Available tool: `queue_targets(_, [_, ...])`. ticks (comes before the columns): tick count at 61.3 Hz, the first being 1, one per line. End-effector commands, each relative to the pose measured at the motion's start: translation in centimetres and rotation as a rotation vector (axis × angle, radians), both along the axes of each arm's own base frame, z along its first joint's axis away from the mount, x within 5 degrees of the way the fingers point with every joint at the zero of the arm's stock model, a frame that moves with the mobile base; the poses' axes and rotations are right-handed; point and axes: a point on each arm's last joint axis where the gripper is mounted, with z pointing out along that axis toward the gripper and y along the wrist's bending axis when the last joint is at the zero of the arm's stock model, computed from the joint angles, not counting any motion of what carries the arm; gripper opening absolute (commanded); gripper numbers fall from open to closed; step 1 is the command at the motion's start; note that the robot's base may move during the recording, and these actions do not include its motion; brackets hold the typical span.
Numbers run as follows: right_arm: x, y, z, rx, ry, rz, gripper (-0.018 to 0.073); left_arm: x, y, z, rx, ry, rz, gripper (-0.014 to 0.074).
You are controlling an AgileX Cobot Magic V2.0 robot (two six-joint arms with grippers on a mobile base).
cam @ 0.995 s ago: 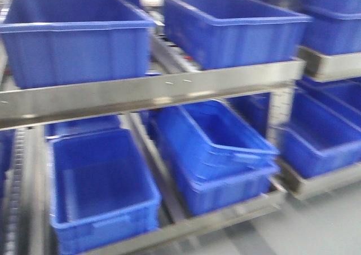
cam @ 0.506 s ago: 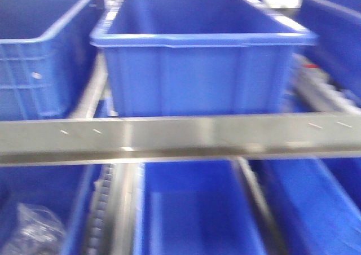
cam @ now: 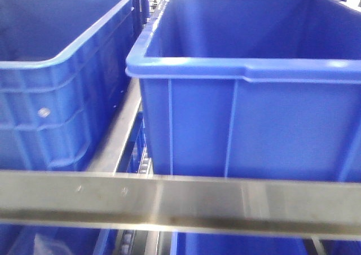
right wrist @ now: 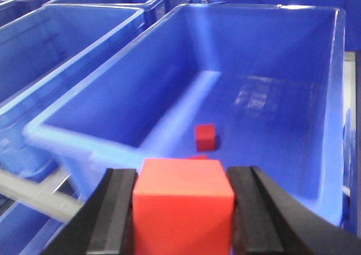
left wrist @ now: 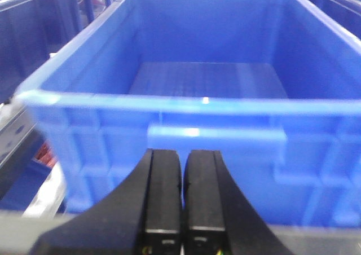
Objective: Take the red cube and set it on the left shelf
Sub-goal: 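Drive the base to the shelving rack holding the red cube, then lower the right gripper into the blue crate and release the red cube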
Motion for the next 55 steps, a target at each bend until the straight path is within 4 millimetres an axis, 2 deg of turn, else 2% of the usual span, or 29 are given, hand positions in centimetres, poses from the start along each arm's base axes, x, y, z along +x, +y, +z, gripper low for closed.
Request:
queue_targets(1, [-0.03,-0.07,1.63,0.025,-0.106,-0.008,0.0139,-0.03,-0.02,0.10,-0.009,-0.080,-0.003,0.0102])
queue_targets(55, [-0.03,-0.07,1.63,0.025,-0.106,-0.008,0.0139,-0.03,-0.02,0.10,-0.009,-0.080,-0.003,0.0102])
